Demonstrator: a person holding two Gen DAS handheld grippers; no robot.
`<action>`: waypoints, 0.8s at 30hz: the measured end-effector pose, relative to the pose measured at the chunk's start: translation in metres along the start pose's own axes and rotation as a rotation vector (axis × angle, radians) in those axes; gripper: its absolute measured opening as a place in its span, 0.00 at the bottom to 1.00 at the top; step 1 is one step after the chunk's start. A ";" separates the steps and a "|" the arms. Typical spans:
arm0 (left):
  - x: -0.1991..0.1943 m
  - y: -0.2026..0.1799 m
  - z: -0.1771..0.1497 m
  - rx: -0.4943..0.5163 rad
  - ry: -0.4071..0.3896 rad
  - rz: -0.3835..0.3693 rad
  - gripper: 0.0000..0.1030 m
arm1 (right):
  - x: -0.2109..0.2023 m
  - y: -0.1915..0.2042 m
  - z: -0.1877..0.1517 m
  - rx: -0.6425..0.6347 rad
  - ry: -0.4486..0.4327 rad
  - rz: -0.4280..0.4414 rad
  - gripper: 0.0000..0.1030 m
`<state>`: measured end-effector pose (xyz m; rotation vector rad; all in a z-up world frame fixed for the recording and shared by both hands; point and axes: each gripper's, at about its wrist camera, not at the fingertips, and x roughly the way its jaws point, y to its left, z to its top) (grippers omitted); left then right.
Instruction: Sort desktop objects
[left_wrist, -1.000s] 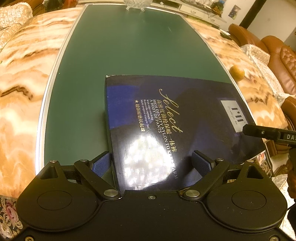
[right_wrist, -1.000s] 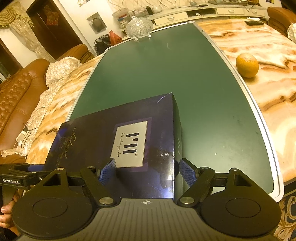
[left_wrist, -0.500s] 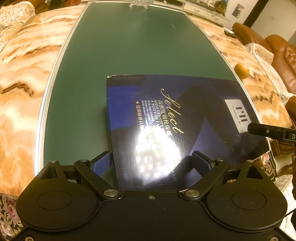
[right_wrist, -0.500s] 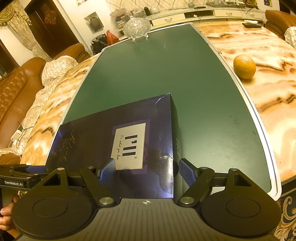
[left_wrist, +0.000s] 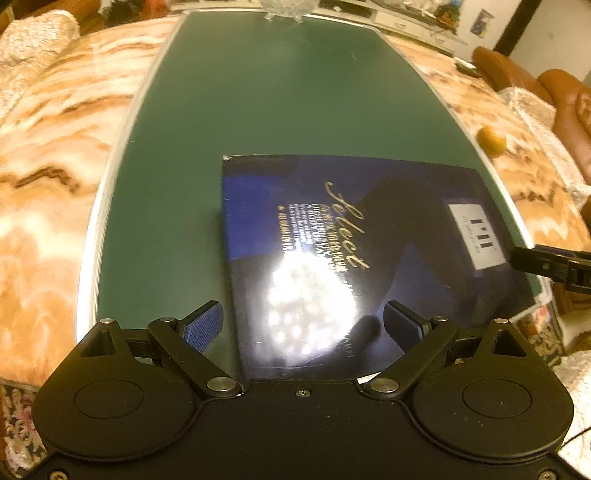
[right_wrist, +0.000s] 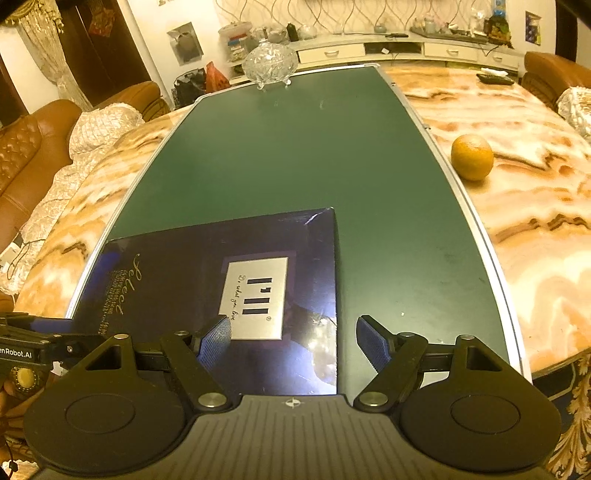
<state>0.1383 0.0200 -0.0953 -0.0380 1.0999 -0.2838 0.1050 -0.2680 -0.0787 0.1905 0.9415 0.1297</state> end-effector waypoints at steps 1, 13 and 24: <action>-0.001 -0.001 -0.001 0.003 -0.005 0.017 0.92 | -0.001 0.000 -0.001 -0.002 -0.001 -0.003 0.77; -0.028 -0.031 -0.016 0.040 -0.106 0.052 0.92 | -0.011 0.027 -0.014 -0.130 -0.036 -0.088 0.71; -0.009 -0.059 -0.027 0.092 -0.079 0.099 0.92 | 0.000 0.037 -0.020 -0.141 -0.006 -0.125 0.69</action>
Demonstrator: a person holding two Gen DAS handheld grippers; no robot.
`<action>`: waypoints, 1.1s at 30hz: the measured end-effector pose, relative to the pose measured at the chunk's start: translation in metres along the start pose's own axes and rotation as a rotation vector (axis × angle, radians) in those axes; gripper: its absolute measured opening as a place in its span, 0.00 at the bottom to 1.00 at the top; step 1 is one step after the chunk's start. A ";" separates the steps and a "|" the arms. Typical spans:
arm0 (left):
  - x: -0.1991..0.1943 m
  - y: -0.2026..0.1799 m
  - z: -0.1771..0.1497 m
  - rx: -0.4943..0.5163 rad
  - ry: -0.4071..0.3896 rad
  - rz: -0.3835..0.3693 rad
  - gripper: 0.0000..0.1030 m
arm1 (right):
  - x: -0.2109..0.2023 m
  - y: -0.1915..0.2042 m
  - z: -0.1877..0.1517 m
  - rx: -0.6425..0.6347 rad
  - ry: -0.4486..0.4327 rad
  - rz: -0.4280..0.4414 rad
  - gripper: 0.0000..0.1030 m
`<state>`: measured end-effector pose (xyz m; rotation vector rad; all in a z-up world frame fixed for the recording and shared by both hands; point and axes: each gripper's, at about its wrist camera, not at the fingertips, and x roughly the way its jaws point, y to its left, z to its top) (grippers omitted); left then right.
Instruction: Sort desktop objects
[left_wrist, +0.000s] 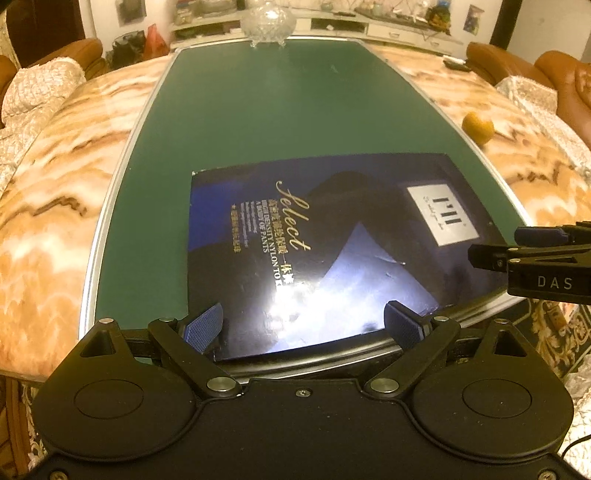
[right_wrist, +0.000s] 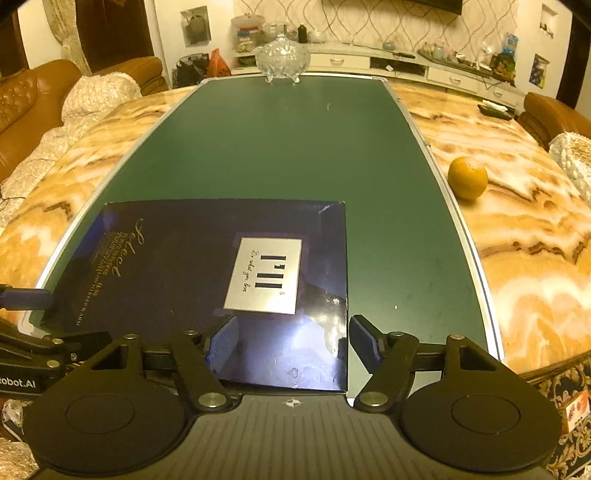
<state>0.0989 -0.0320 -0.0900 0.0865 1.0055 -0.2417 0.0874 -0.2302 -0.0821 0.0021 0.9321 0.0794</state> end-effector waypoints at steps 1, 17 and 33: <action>0.002 -0.001 -0.001 0.003 0.005 0.008 0.92 | 0.001 0.001 -0.001 0.000 0.003 -0.004 0.69; 0.009 -0.012 -0.006 0.018 0.004 0.056 1.00 | 0.007 0.001 -0.010 0.022 0.012 -0.016 0.70; -0.017 -0.004 -0.022 -0.056 -0.036 0.112 1.00 | -0.020 0.017 -0.020 0.056 -0.040 -0.053 1.00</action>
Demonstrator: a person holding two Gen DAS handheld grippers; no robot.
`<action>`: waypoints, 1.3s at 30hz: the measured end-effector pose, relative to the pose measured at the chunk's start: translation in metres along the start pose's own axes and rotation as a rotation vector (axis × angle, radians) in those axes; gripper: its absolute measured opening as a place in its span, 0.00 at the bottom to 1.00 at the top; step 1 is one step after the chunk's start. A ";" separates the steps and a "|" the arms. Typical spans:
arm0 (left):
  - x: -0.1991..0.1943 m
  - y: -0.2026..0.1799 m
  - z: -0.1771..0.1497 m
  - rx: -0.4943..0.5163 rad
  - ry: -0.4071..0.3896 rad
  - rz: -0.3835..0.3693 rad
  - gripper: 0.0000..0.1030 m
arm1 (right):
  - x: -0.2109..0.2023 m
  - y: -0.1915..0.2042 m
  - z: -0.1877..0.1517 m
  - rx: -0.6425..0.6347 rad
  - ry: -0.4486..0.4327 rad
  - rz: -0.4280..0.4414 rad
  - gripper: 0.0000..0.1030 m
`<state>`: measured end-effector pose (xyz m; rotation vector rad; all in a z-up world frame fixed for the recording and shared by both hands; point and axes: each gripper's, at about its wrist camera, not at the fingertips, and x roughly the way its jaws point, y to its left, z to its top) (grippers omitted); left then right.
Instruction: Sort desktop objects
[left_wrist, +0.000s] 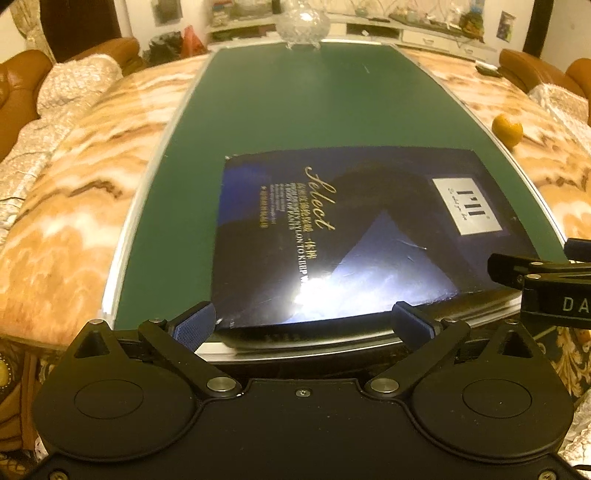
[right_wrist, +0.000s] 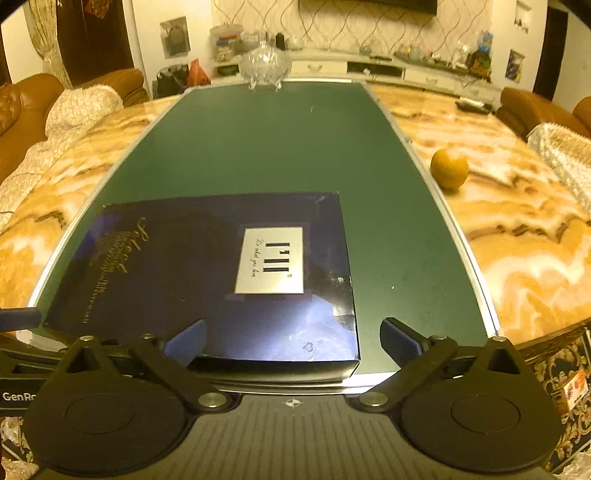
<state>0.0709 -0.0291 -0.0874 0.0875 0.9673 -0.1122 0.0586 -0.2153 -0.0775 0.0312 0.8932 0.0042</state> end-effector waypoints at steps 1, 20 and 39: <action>-0.004 0.001 -0.001 -0.002 -0.005 0.002 1.00 | -0.004 0.002 -0.001 0.005 -0.002 -0.001 1.00; -0.052 0.015 -0.022 -0.071 -0.061 0.004 1.00 | -0.072 0.029 -0.028 0.040 -0.055 -0.027 1.00; -0.046 0.027 -0.033 -0.123 -0.032 0.039 1.00 | -0.073 0.050 -0.033 0.005 -0.054 -0.059 1.00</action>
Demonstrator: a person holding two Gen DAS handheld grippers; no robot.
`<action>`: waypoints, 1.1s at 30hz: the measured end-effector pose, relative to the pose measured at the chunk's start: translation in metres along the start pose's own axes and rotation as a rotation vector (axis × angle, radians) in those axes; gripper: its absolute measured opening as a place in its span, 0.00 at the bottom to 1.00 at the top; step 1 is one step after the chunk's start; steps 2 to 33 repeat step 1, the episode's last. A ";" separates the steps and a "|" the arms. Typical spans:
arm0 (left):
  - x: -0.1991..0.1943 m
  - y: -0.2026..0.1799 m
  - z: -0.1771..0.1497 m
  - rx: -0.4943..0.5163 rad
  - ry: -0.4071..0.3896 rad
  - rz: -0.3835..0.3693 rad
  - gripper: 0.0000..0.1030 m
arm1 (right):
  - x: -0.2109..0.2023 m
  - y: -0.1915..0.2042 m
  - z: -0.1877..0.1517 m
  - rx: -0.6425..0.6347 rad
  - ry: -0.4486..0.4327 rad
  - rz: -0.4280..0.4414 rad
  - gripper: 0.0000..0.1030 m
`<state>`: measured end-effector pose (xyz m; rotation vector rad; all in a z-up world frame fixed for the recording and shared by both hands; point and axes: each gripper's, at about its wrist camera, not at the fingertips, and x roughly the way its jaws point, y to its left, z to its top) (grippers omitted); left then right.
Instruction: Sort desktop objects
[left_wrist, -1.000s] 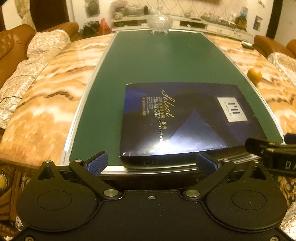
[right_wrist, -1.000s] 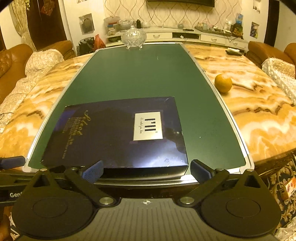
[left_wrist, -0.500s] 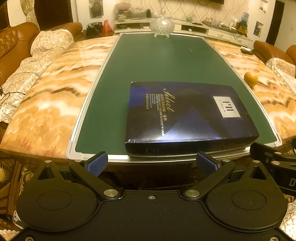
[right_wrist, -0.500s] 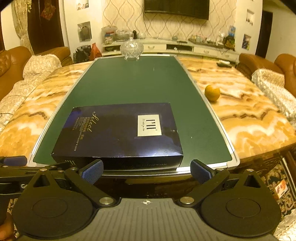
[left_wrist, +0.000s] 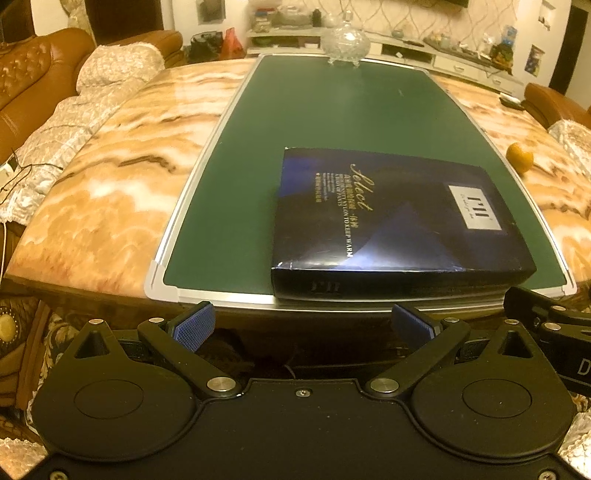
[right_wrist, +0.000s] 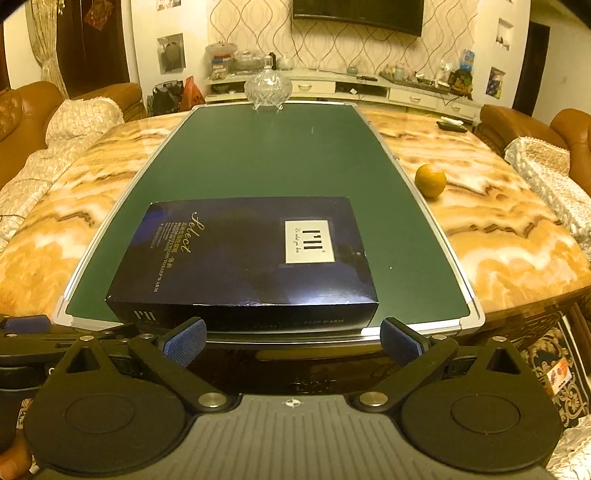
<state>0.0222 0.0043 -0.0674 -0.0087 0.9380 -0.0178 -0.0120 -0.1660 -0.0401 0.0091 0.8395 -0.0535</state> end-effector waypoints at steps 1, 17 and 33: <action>0.001 0.001 0.000 -0.002 0.002 0.001 1.00 | 0.001 0.001 0.000 0.000 0.003 0.001 1.00; 0.001 0.001 0.000 -0.002 0.002 0.001 1.00 | 0.001 0.001 0.000 0.000 0.003 0.001 1.00; 0.001 0.001 0.000 -0.002 0.002 0.001 1.00 | 0.001 0.001 0.000 0.000 0.003 0.001 1.00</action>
